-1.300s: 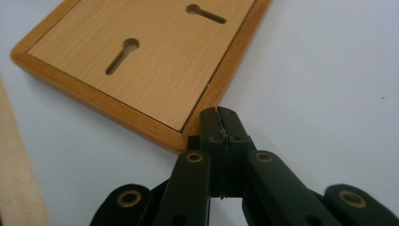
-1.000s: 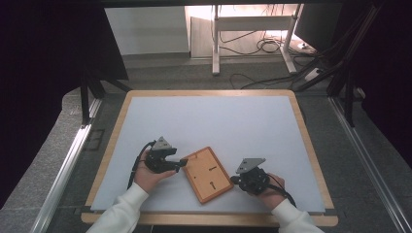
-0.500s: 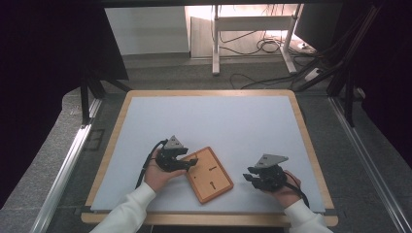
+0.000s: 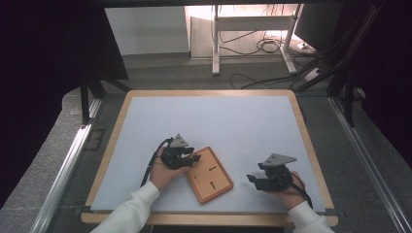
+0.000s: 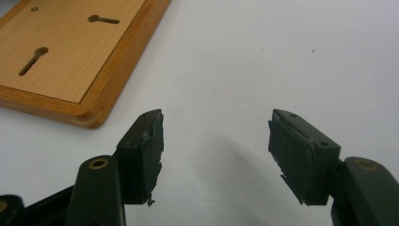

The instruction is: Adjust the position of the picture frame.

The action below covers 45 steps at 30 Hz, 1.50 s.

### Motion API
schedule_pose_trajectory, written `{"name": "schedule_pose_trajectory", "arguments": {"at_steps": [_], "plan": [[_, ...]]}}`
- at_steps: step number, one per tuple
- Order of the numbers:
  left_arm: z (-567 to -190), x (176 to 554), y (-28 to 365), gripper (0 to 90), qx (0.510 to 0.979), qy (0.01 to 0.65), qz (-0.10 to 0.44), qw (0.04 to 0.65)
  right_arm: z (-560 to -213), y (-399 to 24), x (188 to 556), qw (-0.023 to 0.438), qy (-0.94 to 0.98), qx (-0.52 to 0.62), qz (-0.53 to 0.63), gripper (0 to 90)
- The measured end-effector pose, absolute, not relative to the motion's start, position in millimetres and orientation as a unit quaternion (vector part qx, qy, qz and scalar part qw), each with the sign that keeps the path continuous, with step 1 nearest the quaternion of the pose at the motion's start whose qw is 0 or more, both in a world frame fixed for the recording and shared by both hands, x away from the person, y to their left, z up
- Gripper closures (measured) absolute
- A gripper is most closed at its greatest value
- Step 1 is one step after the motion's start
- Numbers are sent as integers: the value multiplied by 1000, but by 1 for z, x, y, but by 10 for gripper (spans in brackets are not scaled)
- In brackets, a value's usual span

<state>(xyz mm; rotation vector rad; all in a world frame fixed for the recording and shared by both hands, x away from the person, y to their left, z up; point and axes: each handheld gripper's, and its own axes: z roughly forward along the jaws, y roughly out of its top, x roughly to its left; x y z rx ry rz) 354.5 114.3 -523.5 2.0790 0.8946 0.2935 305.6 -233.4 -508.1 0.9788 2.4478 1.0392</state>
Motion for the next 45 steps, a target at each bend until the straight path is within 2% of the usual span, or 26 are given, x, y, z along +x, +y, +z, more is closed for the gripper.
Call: {"name": "schedule_pose_trajectory", "arguments": {"at_steps": [1,2,3,4,6,11,18,27,45], "plan": [[-523,356,113,680,829,354,118,417,-509,-234,306,153,854,343,360,362],[-523,356,111,726,830,352,119,416,-509,-234,306,155,854,342,360,362],[-523,357,110,726,832,348,126,413,-509,-234,306,155,854,342,360,362],[-523,357,108,781,833,344,127,413,-509,-235,307,155,854,343,359,361],[-522,358,105,831,838,336,134,408,-509,-236,307,155,853,346,358,360],[-519,362,109,837,846,321,118,408,-509,-236,307,156,853,346,357,359],[-511,378,99,838,856,292,123,408,-507,-235,306,162,850,347,362,359],[-516,400,80,838,858,288,106,413,-508,-232,306,161,852,341,363,359],[-517,409,58,837,857,283,95,421,-509,-230,306,159,855,339,359,361]]}}
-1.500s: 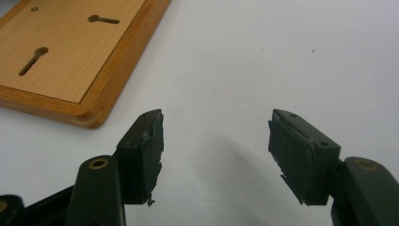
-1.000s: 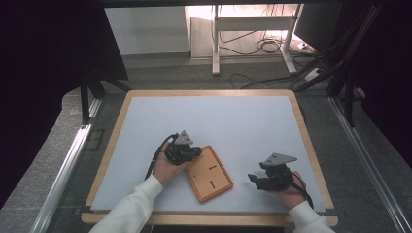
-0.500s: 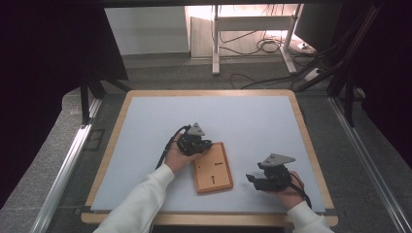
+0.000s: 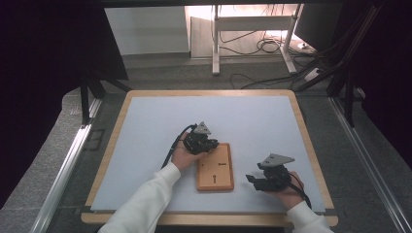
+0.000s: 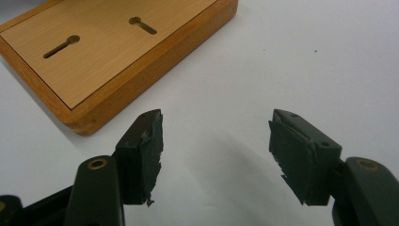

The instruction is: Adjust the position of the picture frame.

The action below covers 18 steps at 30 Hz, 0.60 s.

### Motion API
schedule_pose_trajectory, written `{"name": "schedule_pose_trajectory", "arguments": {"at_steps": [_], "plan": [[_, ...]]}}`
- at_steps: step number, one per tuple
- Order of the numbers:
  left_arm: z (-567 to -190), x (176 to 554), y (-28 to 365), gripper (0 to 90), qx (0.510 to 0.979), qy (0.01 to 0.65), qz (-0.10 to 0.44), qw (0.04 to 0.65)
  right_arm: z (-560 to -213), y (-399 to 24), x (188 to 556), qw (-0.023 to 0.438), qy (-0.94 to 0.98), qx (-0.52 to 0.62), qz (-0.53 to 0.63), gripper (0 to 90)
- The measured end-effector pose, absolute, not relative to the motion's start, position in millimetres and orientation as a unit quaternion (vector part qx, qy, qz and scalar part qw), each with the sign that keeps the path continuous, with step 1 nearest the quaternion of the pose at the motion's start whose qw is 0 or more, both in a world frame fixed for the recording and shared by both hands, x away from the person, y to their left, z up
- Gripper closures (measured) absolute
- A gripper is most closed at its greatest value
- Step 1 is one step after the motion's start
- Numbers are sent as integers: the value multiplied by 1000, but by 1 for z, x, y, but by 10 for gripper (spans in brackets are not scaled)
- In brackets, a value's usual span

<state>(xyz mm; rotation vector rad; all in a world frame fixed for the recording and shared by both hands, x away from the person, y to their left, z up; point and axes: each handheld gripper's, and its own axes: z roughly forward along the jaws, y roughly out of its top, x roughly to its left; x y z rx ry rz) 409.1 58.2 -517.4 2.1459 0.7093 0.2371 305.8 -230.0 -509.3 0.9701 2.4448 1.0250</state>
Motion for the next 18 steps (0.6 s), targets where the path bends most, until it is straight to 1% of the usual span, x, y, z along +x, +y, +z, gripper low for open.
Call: {"name": "schedule_pose_trajectory", "arguments": {"at_steps": [4,9,10,11,13,15,18], "plan": [[-518,409,56,837,857,280,94,422,-510,-230,306,158,856,339,357,361],[-517,409,61,822,849,289,78,436,-510,-230,306,157,857,339,356,360],[-515,408,64,787,845,288,77,443,-511,-231,306,158,856,340,356,361],[-512,406,67,732,842,291,78,448,-510,-231,306,158,855,341,357,360],[-506,399,73,617,843,289,93,443,-510,-232,306,160,855,341,357,360],[-502,390,81,528,840,296,103,443,-510,-233,307,160,853,344,358,359],[-501,378,94,454,837,305,101,443,-510,-233,307,161,853,344,357,357]]}}
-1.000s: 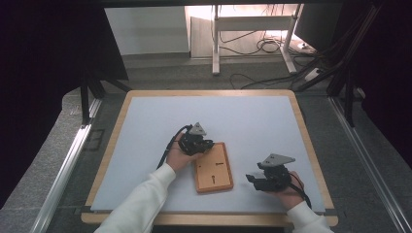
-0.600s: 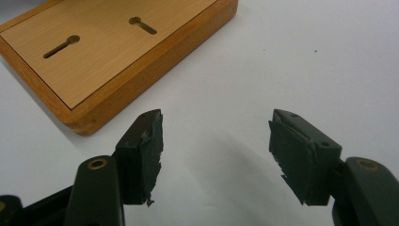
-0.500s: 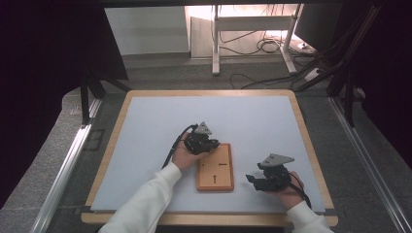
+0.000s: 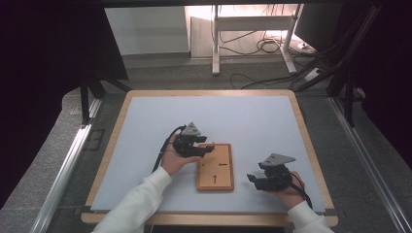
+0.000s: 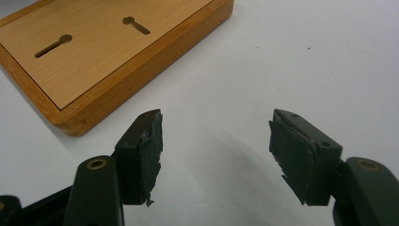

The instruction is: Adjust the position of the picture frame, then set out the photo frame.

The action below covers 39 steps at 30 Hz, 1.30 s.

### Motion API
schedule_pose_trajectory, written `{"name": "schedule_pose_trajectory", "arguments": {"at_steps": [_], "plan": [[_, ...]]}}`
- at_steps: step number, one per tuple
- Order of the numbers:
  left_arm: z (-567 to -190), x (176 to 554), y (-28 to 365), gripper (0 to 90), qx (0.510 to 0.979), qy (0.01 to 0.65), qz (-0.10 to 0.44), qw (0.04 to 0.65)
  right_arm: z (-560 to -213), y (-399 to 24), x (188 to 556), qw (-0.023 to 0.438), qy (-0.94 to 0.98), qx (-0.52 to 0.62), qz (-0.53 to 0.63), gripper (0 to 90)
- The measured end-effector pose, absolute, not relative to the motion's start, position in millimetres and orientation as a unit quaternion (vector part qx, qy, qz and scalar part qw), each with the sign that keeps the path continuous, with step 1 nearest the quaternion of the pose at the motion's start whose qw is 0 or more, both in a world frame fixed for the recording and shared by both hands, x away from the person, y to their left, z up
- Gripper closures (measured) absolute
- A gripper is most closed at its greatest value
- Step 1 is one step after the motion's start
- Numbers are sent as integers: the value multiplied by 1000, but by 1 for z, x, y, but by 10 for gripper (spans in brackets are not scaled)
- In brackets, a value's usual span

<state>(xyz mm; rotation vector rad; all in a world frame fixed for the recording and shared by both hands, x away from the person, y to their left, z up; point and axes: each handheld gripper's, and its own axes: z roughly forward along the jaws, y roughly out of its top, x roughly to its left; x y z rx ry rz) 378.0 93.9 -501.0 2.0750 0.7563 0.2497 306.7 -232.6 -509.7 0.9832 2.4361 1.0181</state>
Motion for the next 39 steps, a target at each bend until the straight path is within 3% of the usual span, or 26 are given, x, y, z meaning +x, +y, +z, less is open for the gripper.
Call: {"name": "schedule_pose_trajectory", "arguments": {"at_steps": [16,39], "plan": [[-507,336,129,336,843,315,89,426,-511,-233,306,167,856,338,353,349],[-505,339,124,325,845,312,92,424,-511,-232,308,169,855,336,355,343]]}}
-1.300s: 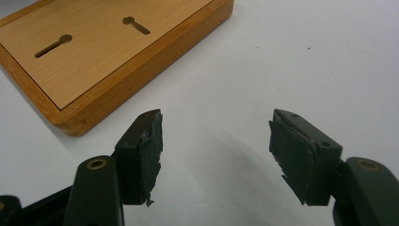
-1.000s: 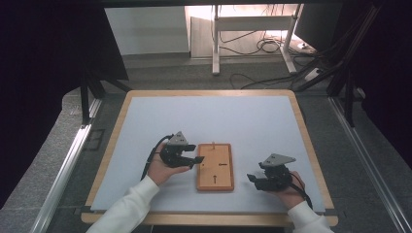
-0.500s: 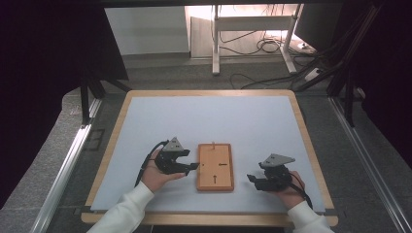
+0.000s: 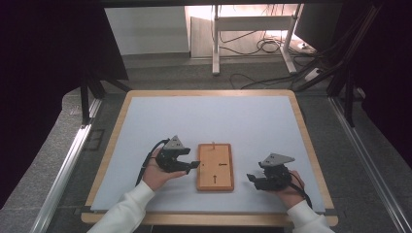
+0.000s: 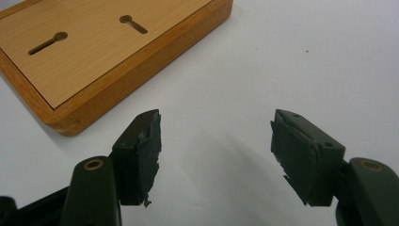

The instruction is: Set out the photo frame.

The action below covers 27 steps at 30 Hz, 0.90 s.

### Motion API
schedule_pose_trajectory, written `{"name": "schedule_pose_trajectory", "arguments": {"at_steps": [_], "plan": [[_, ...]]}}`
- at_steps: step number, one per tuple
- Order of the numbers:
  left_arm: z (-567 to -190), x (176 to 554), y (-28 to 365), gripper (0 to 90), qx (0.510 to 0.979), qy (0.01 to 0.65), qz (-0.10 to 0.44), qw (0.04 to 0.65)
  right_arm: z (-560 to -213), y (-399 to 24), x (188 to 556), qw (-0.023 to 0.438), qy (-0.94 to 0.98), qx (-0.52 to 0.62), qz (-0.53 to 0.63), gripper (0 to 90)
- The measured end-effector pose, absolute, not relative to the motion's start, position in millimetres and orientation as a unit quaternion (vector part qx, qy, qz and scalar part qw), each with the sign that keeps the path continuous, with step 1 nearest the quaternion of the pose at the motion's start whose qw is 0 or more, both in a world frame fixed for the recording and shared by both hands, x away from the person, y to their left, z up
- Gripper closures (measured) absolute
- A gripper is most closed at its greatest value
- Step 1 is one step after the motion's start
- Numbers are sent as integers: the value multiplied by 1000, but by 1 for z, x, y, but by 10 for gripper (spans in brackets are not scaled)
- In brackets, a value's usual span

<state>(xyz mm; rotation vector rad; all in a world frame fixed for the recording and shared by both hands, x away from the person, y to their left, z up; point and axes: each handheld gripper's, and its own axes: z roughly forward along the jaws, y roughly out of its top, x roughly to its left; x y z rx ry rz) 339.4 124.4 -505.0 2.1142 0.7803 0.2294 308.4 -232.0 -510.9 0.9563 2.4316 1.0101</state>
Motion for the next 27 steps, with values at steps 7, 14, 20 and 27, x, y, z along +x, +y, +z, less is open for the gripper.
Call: {"name": "schedule_pose_trajectory", "arguments": {"at_steps": [7,14,20,27], "plan": [[-505,357,109,337,851,299,93,422,-510,-232,307,170,856,334,357,342],[-505,369,100,341,856,284,91,422,-511,-232,308,170,856,336,355,340],[-500,379,89,345,851,283,87,435,-511,-232,308,171,856,335,354,340],[-506,391,73,428,858,277,82,426,-511,-233,308,170,857,334,354,338]]}}
